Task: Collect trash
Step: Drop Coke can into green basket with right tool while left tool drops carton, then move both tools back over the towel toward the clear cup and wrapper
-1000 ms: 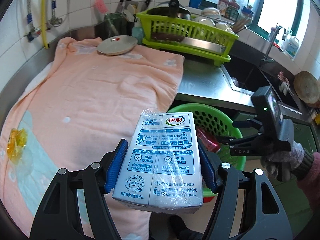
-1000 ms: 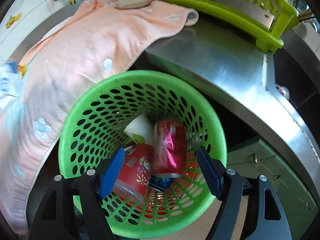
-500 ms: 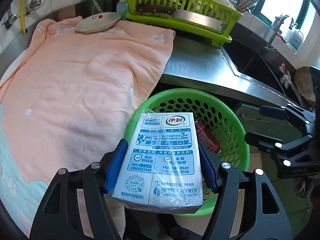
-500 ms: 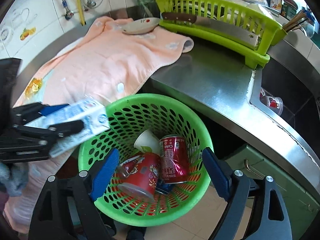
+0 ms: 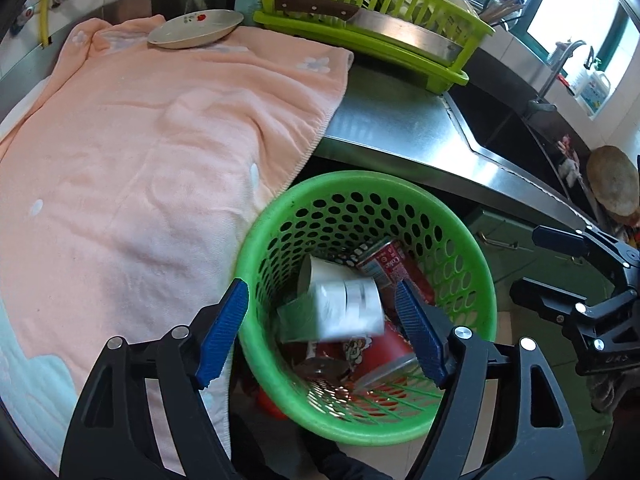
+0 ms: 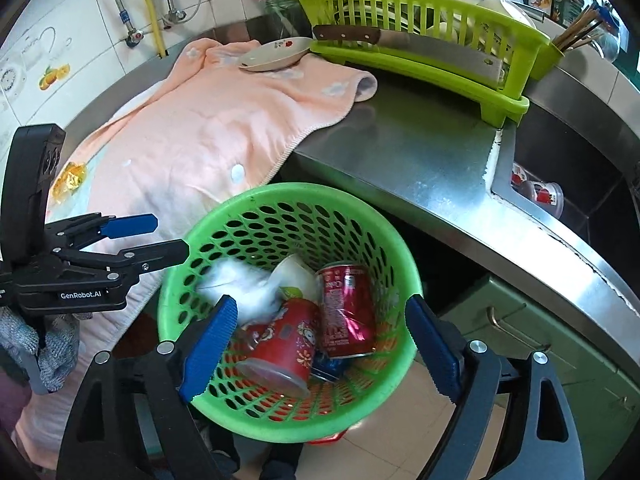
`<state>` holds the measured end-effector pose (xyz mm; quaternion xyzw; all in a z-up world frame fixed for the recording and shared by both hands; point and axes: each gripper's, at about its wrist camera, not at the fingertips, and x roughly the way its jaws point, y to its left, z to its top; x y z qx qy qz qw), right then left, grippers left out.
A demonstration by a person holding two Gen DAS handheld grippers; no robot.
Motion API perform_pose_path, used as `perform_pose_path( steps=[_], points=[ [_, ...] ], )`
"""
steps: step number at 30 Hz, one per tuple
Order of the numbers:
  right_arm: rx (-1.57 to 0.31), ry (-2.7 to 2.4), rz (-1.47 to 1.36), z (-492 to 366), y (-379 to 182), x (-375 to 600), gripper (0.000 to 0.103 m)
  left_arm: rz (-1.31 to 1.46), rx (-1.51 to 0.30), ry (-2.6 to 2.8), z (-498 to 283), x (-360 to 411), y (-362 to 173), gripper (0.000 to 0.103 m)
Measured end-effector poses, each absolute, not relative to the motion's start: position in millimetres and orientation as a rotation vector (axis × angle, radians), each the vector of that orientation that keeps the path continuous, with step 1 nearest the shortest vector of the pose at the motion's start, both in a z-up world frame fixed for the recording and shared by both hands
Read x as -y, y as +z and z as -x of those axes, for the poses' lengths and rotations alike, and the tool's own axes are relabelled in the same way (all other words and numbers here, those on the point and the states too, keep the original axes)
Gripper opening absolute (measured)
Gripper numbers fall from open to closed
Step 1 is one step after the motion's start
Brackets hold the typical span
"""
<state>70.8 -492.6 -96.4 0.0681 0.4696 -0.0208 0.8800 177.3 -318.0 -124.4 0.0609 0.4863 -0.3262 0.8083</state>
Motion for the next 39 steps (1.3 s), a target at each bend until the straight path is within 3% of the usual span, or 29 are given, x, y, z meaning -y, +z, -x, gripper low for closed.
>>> perform_pose_path(
  steps=[14, 39],
  points=[
    [-0.929, 0.038, -0.133, -89.8, -76.7, 440.8, 0.085, -0.097, -0.957, -0.599, -164.5, 235.0, -81.3, 0.075],
    [-0.936, 0.377, 0.004, -176.6, -76.1, 221.4, 0.086, 0.113, -0.907, -0.165, -163.5, -32.0, -56.2, 0.075]
  ],
)
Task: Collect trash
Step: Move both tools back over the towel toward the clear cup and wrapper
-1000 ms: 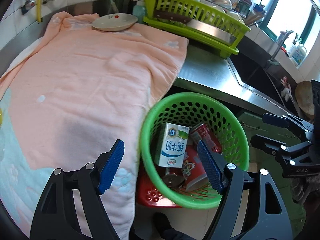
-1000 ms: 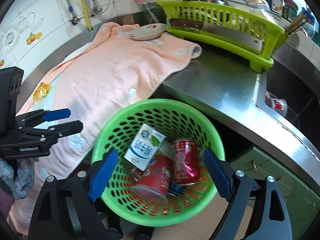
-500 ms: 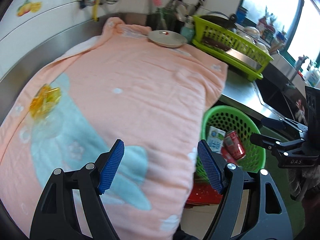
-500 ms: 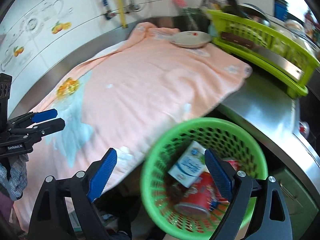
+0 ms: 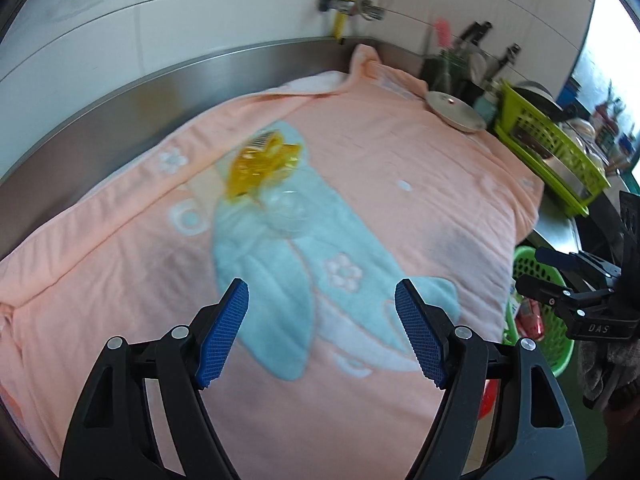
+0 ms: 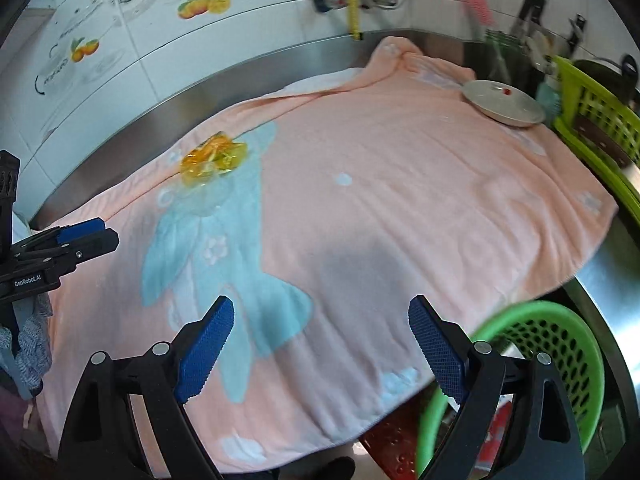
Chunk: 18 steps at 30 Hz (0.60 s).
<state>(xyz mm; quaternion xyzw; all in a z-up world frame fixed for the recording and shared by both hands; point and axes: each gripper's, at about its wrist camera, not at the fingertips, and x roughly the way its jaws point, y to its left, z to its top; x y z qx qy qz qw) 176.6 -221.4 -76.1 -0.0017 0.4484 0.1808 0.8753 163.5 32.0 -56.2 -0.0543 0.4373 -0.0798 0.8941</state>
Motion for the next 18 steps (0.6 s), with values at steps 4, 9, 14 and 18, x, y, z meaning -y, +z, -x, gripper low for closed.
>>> perform_pose_path(
  steps=[4, 9, 14, 18],
  points=[
    [-0.938, 0.42, 0.018, -188.3, -77.8, 192.3, 0.086, 0.137, -0.898, -0.114, -163.5, -65.0, -53.6, 0.075],
    [-0.932, 0.487, 0.043, -206.7, -75.8, 151.2, 0.088, 0.167, -0.893, -0.066, -166.0, -98.5, -51.5, 0.075],
    [-0.924, 0.532, 0.087, -228.1, -75.0, 109.1, 0.089, 0.191, -0.89, -0.042, -168.6, -122.4, -52.1, 0.075],
    [-0.927, 0.547, 0.114, -246.2, -78.7, 81.7, 0.089, 0.212, -0.885, -0.029, -173.3, -137.0, -51.7, 0.075]
  ],
)
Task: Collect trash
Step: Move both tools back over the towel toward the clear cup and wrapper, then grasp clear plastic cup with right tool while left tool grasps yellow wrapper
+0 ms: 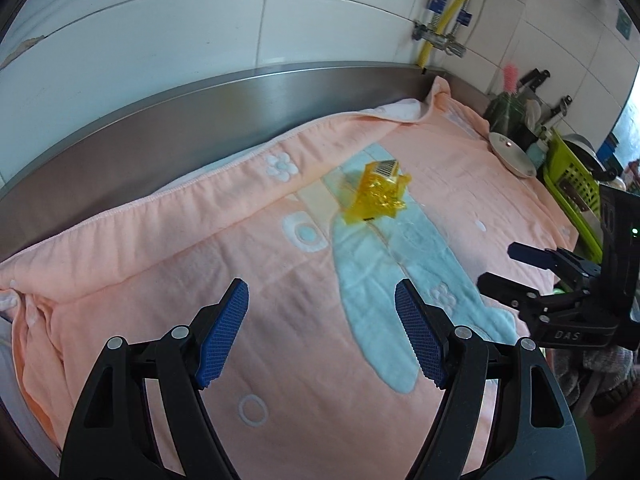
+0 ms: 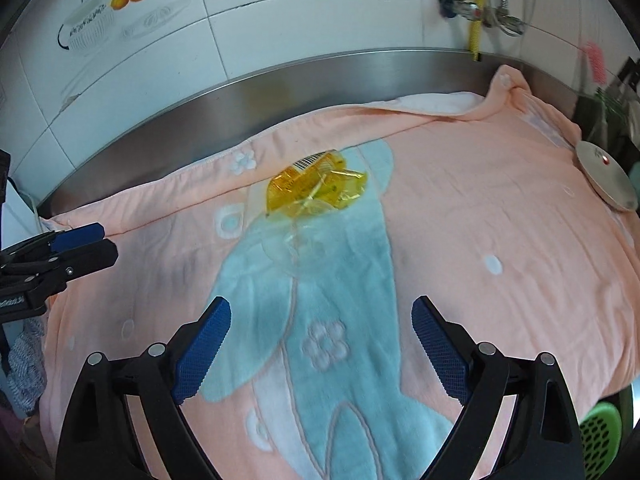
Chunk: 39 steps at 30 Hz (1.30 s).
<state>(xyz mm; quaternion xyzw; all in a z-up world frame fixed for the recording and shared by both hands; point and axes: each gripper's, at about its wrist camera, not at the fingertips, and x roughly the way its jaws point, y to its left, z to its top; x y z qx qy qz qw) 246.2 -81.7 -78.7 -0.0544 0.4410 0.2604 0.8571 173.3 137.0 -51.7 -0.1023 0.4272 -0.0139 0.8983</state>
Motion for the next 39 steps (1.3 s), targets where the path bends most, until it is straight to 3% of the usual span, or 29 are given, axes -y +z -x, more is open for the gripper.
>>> perform_pose_path(
  steps=[17, 21, 23, 39],
  points=[
    [-1.01, 0.511, 0.193, -309.9, -119.1, 29.7, 0.087, 0.25, -0.892, -0.018, -203.2, -156.9, -59.6, 0.075],
    [-1.008, 0.504, 0.2, -311.8, -121.5, 26.8, 0.063, 0.245, -0.894, -0.02, -213.2, -154.9, -59.3, 0.075],
    [-1.009, 0.511, 0.181, -310.6, -120.4, 28.8, 0.059, 0.242, -0.895, -0.025, -220.0, -152.4, -58.6, 0.075],
    [-0.973, 0.461, 0.079, -250.1, -88.9, 101.2, 0.059, 0.074, -0.946, -0.142, -304.0, -76.6, -72.9, 0.08]
  ],
)
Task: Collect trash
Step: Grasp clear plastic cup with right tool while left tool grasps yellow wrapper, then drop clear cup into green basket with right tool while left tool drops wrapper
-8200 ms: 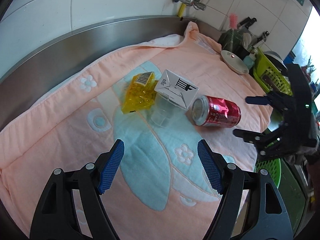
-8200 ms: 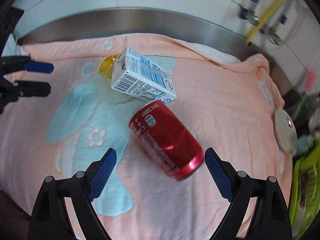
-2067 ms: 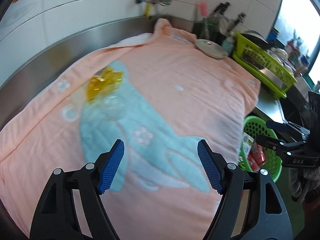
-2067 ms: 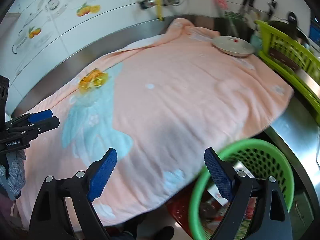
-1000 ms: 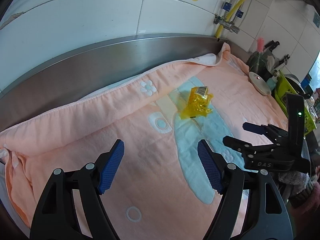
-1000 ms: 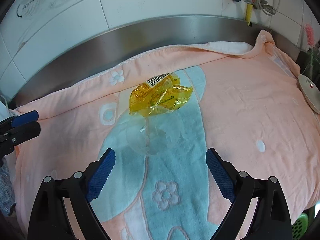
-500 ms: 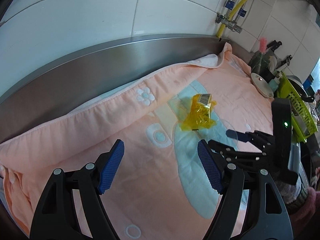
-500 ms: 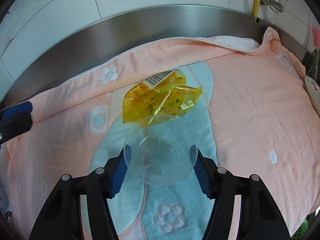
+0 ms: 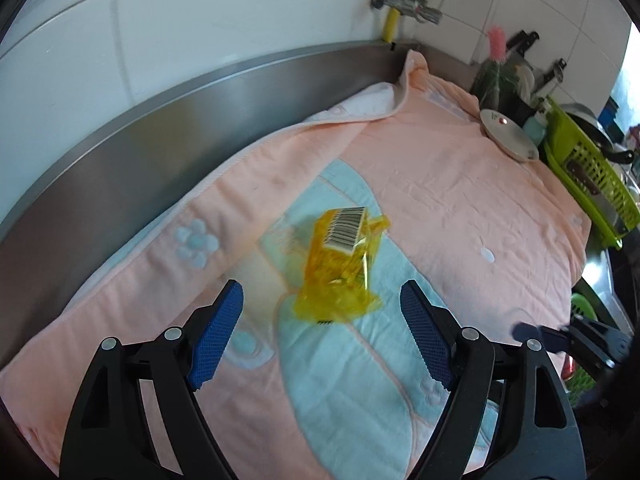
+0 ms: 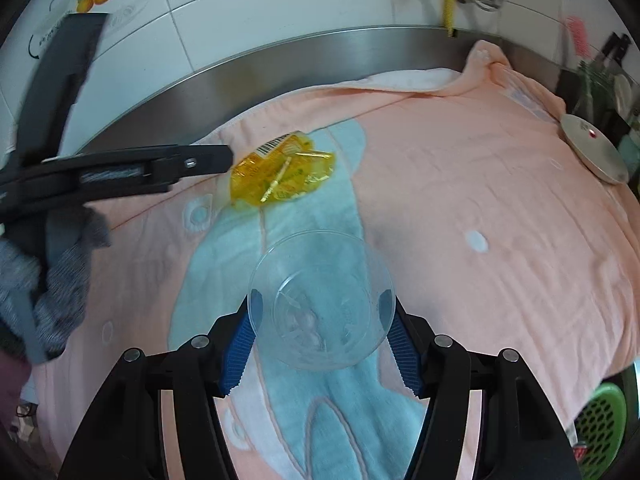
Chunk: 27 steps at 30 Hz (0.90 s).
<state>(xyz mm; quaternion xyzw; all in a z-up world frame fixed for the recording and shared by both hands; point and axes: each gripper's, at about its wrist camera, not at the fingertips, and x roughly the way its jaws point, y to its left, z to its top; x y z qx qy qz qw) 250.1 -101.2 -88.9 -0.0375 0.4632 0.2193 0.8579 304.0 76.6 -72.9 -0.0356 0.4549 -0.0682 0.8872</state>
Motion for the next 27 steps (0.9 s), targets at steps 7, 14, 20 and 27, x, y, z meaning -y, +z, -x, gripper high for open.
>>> perform_pose_path(
  steps=[7, 14, 20, 27],
  points=[
    [-0.976, 0.404, 0.022, -227.9, -86.9, 139.0, 0.059, -0.027, -0.991, -0.157, -339.5, -48.0, -95.0, 0.08],
    [-0.975, 0.346, -0.037, -209.4, -90.4, 168.1, 0.059, -0.087, -1.033, -0.168, -354.3, -37.7, -114.9, 0.062],
    [-0.968, 0.295, -0.085, -192.6, -90.5, 190.0, 0.059, -0.097, -1.039, -0.169, -347.9, -36.8, -122.4, 0.032],
    [-0.938, 0.214, -0.139, -172.0, -84.4, 228.4, 0.059, -0.053, -0.979, -0.194, -314.2, -34.5, -97.4, 0.027]
  ],
)
